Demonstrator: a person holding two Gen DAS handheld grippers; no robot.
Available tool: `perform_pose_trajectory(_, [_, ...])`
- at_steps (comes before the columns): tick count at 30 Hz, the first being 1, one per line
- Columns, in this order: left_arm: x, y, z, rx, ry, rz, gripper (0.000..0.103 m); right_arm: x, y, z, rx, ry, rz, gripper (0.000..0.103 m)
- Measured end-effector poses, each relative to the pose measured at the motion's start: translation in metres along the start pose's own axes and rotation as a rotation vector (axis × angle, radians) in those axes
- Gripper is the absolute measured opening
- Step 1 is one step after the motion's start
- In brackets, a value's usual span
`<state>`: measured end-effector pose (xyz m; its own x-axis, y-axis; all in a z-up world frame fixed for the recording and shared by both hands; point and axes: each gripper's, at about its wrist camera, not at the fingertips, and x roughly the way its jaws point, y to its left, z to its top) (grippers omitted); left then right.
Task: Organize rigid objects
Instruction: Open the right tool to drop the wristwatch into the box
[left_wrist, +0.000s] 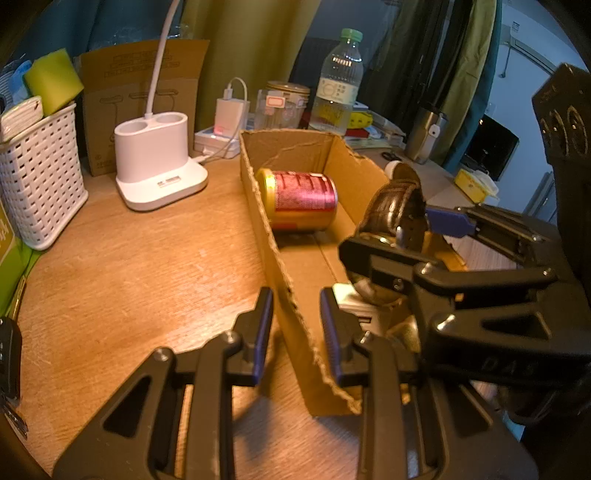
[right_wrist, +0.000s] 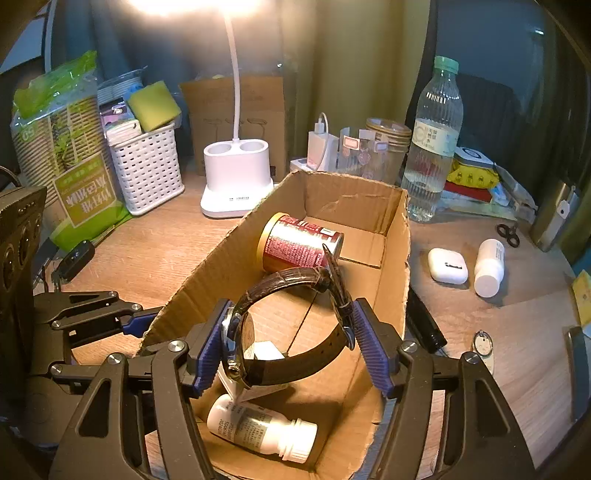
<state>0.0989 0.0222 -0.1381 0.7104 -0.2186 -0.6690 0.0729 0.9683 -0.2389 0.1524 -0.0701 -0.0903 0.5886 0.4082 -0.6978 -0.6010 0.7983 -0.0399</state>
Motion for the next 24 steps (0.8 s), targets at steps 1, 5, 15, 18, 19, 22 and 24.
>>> perform_pose_trajectory(1, [0.000, 0.000, 0.000, 0.000, 0.000, 0.000, 0.027, 0.000, 0.000, 0.000, 0.000, 0.001, -0.003, 0.069])
perform_pose_trajectory(5, [0.000, 0.000, 0.000, 0.000, 0.000, 0.000, 0.027, 0.002, 0.000, 0.000, 0.004, 0.004, -0.008, 0.069])
perform_pose_trajectory(15, [0.000, 0.000, 0.000, 0.000, 0.000, 0.000, 0.028, -0.003, -0.011, 0.001, 0.049, -0.028, -0.011, 0.079])
perform_pose_trajectory(18, [0.000, 0.000, 0.000, 0.000, 0.001, 0.000, 0.028, -0.010, -0.012, 0.002, 0.050, -0.052, -0.013, 0.079])
perform_pose_trajectory(19, [0.000, -0.001, 0.000, 0.001, 0.001, 0.001, 0.028, -0.011, -0.013, 0.002, 0.054, -0.055, -0.012, 0.079])
perform_pose_trajectory(22, [-0.001, -0.001, 0.000, 0.001, 0.000, 0.001, 0.028, -0.012, -0.015, 0.002, 0.065, -0.055, -0.017, 0.079])
perform_pose_trajectory(24, [-0.001, -0.001, 0.000, 0.001, 0.000, 0.001, 0.028, -0.013, -0.018, 0.001, 0.076, -0.055, -0.017, 0.079])
